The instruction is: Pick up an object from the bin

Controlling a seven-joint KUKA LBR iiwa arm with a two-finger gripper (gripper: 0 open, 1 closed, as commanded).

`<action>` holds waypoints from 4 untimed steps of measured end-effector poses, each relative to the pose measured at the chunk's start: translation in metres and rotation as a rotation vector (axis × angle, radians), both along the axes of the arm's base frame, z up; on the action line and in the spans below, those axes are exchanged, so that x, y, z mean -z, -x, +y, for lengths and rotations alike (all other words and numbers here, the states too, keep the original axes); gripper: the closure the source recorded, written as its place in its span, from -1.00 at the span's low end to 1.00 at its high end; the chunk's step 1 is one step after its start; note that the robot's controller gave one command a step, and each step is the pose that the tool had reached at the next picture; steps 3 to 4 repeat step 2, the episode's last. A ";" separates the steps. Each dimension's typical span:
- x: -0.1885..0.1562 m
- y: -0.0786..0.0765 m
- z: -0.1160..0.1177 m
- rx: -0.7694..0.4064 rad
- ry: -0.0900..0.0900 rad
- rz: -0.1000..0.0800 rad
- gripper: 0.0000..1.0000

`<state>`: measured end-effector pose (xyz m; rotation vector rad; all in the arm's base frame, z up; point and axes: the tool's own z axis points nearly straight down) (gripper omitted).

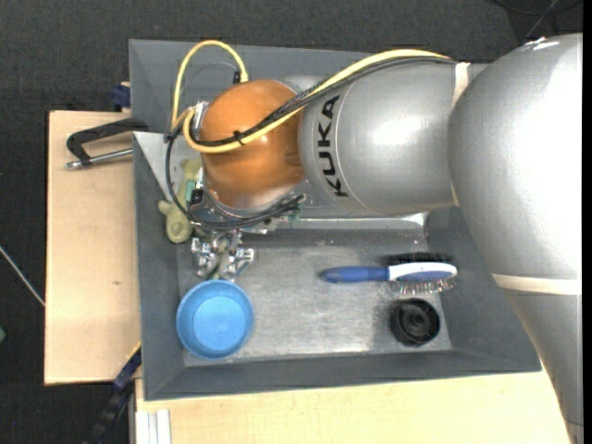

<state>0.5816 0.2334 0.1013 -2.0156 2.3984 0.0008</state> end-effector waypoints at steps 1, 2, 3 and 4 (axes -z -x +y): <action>-0.005 -0.001 0.001 0.004 0.000 0.002 1.00; -0.072 -0.003 0.003 0.007 -0.001 -0.004 1.00; -0.072 -0.003 0.003 0.007 -0.001 -0.004 1.00; -0.072 -0.003 0.003 0.007 -0.001 -0.004 1.00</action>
Offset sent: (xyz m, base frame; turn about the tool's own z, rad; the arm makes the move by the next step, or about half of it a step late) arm -0.0001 -0.0002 0.0043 0.0000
